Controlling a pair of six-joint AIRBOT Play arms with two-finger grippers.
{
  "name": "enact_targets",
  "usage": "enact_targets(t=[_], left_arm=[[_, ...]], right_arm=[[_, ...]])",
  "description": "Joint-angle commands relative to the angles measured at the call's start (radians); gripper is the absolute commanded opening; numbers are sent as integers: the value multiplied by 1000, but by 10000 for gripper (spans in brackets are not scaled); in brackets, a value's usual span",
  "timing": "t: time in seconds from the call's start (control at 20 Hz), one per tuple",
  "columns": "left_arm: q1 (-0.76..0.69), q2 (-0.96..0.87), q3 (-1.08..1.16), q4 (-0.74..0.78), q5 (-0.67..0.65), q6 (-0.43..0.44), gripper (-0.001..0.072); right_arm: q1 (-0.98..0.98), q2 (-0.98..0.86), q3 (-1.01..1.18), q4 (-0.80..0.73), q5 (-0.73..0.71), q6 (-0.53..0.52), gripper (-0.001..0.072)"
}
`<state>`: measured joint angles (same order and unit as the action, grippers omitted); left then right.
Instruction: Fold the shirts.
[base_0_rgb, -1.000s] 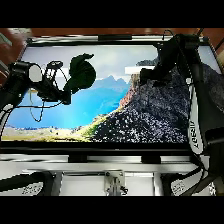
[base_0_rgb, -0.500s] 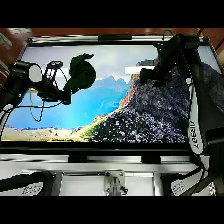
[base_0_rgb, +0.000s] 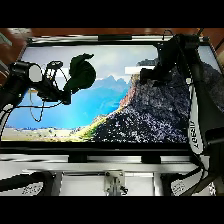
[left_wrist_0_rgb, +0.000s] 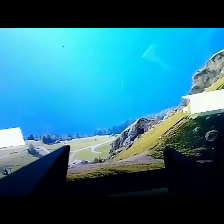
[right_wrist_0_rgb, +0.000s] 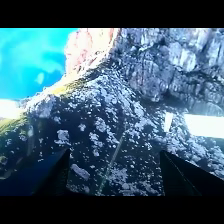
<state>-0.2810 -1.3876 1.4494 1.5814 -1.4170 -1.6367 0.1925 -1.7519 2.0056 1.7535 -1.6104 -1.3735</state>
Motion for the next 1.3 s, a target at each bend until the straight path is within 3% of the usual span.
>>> enact_targets(t=[0.0, 0.4, 0.55, 0.9, 1.25], left_arm=[[0, -1, 0, -6, 3, 0, 714], [0, -56, 0, -29, 272, 22, 714], [20, -101, 32, 53, 478, -64, 714], [94, -490, 351, 16, 377, -59, 716], [93, -584, 362, 15, 495, -72, 714]], right_arm=[[1, -1, 1, 2, 33, 8, 653], [1, -1, 1, -9, 87, -40, 653], [1, -1, 1, -9, 140, -46, 653], [1, -1, 1, -9, 232, -50, 653], [1, -1, 1, -8, 238, -50, 653]])
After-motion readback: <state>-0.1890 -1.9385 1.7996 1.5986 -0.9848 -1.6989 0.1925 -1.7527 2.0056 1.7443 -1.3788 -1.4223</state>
